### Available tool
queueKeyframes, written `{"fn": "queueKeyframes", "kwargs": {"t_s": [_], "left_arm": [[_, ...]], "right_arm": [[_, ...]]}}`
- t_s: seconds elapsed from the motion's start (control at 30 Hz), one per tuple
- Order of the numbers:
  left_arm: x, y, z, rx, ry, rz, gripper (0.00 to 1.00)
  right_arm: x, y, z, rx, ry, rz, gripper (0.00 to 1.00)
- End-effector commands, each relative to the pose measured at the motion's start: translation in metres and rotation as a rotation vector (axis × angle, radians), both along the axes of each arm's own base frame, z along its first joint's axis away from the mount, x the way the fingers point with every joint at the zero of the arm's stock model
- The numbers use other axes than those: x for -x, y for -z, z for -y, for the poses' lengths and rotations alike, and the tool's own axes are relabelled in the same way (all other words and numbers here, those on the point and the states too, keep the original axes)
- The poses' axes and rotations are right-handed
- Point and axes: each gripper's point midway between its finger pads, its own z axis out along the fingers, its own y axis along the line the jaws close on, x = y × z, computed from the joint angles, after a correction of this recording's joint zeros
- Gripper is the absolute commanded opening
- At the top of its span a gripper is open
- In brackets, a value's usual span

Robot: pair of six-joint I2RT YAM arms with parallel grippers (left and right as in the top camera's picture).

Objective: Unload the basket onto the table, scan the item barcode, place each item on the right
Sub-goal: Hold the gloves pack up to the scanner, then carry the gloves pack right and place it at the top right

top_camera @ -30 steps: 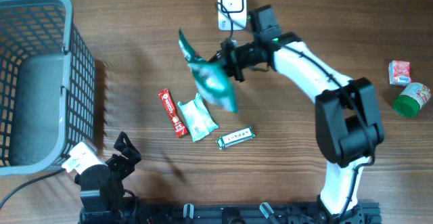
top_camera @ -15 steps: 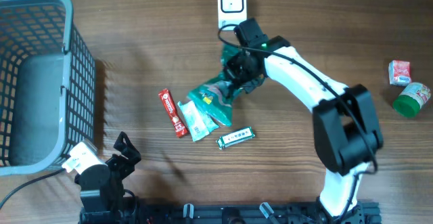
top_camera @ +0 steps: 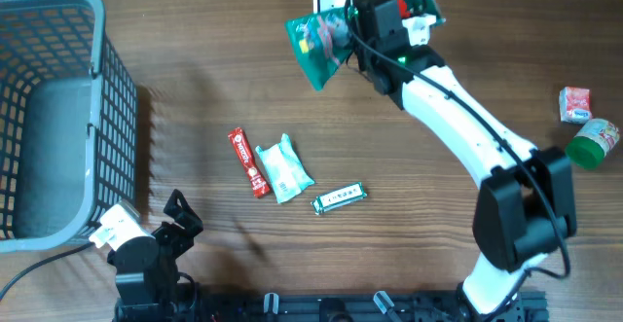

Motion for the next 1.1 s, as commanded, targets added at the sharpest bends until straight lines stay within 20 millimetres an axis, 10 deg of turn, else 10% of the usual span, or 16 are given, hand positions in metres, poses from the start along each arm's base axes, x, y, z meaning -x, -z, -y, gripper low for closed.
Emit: {"fn": "queueKeyframes", "kwargs": {"t_s": [0.0, 0.27, 0.63, 0.8, 0.93, 1.07], "left_arm": [[0.000, 0.002, -0.002, -0.001, -0.014, 0.000, 1.00], [0.000, 0.002, -0.002, -0.001, -0.014, 0.000, 1.00], [0.000, 0.002, -0.002, -0.001, -0.014, 0.000, 1.00], [0.000, 0.002, -0.002, -0.001, -0.014, 0.000, 1.00], [0.000, 0.002, -0.002, -0.001, -0.014, 0.000, 1.00], [0.000, 0.002, -0.002, -0.001, -0.014, 0.000, 1.00]], "right_arm": [[-0.043, 0.010, 0.031, 0.026, 0.117, 0.036, 0.05], [-0.140, 0.029, 0.016, 0.080, 0.122, 0.079, 0.05], [-0.140, 0.040, 0.025, 0.120, 0.155, 0.032, 0.05], [-0.074, -0.025, 0.147, 0.319, 0.276, -0.244, 0.05], [-0.049, 0.008, 0.266, 0.412, 0.279, -0.458, 0.05], [-0.053, 0.082, 0.339, 0.422, 0.014, -0.556, 0.05]]}}
